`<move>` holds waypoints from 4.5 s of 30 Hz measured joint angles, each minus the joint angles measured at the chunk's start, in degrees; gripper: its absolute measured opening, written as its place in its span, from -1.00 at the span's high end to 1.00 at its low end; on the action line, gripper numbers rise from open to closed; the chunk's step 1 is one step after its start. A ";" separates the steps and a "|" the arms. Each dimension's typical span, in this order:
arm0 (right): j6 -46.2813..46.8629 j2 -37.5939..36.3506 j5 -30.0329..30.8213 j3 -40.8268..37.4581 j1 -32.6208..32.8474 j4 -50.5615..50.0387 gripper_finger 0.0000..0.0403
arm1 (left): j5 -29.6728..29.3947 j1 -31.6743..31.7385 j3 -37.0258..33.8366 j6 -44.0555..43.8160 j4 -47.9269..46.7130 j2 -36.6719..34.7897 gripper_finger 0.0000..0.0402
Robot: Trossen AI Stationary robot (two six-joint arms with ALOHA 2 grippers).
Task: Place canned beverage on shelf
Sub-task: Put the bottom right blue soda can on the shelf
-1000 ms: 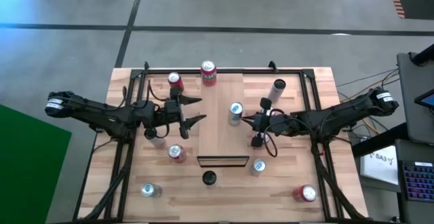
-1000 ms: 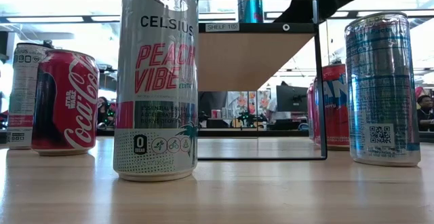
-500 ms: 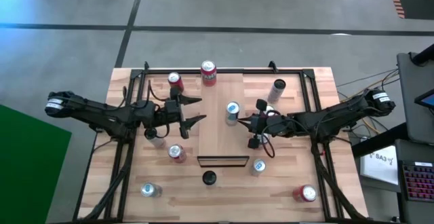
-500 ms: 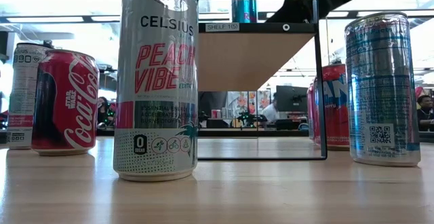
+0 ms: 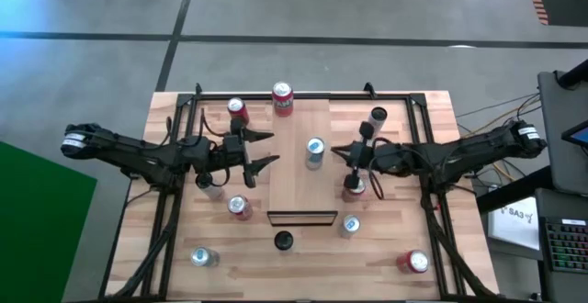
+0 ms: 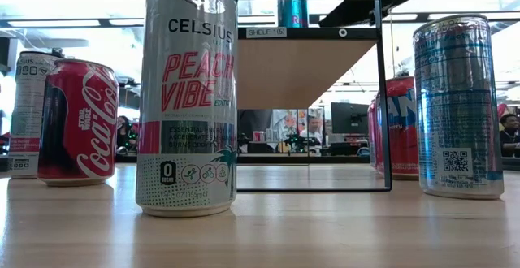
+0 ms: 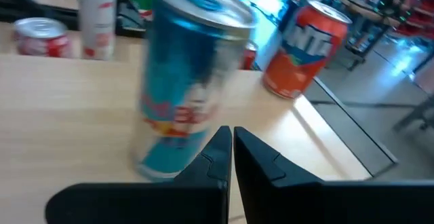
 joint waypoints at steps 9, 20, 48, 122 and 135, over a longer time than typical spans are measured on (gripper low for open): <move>1.14 2.27 -10.16 -0.01 -7.04 1.39 0.96 | 0.00 0.00 0.00 0.00 0.02 0.00 -0.33; 0.52 2.56 -14.69 0.01 -7.02 3.44 0.96 | -0.02 -0.02 0.00 0.00 0.01 0.00 -0.33; 0.63 3.65 -16.99 0.01 -4.97 4.31 0.96 | -0.02 -0.02 0.00 -3.50 0.02 0.00 -0.33; -5.92 24.80 -13.19 17.61 -4.29 1.59 0.96 | -0.07 -0.02 -0.20 0.04 -4.97 -5.20 -0.33; -6.98 24.46 -11.90 17.52 -5.16 1.27 0.96 | -0.04 -0.02 -0.22 0.04 -5.56 -4.72 -0.33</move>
